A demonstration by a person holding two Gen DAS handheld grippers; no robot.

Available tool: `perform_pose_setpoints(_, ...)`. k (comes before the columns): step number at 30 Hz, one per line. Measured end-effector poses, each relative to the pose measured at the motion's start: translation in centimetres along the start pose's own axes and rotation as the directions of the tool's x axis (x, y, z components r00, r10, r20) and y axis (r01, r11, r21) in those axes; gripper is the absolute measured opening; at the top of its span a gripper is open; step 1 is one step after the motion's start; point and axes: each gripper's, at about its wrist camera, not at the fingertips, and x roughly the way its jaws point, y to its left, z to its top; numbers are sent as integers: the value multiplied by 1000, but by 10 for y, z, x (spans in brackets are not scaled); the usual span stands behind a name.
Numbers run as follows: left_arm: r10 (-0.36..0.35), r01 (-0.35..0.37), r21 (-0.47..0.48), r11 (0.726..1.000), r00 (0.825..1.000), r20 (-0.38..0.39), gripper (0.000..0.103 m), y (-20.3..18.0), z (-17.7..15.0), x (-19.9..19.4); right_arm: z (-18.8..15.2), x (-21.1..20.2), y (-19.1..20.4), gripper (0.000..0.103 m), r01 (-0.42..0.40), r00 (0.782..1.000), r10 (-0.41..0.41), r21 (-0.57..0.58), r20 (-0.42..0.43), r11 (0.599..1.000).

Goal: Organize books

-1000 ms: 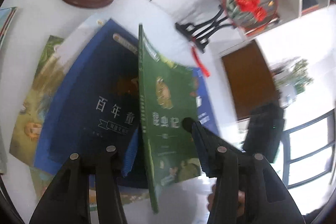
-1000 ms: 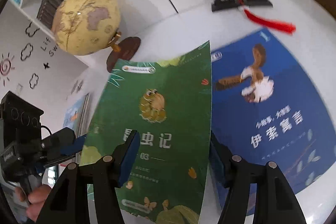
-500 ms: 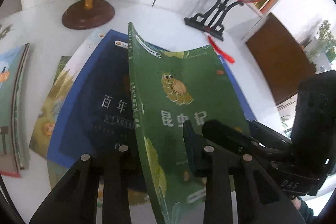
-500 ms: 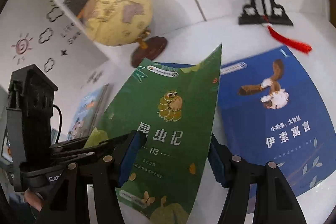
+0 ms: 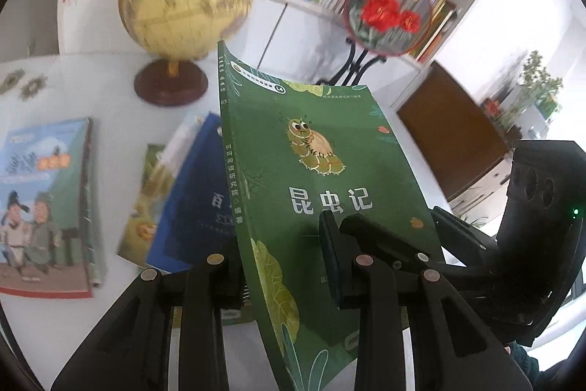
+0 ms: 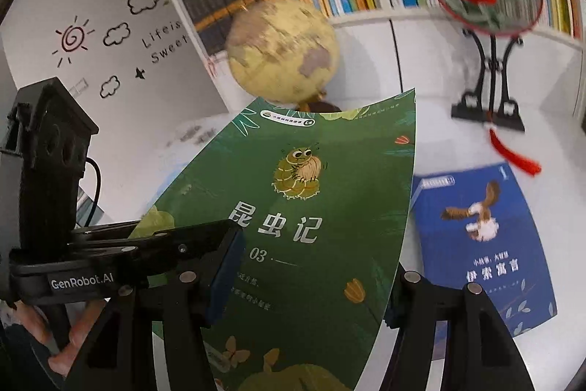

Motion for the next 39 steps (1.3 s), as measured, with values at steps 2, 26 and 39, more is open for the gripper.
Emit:
perform_pose_setpoints(2,-22,22,1,1000,1000,20,27,6,3,-18,8,-8,17,62,19,999,-19,-13,28,1000)
perform_pose_setpoints(26,169,-155,-152,976,982,81,27,218,28,-122,69,104,248,62,-73,994,88,-209,61,975)
perform_pose_setpoints(39,145,-160,-231,960,986,-79,27,278,1,-56,44,208,229,62,-14,991,-10,-185,-130,983)
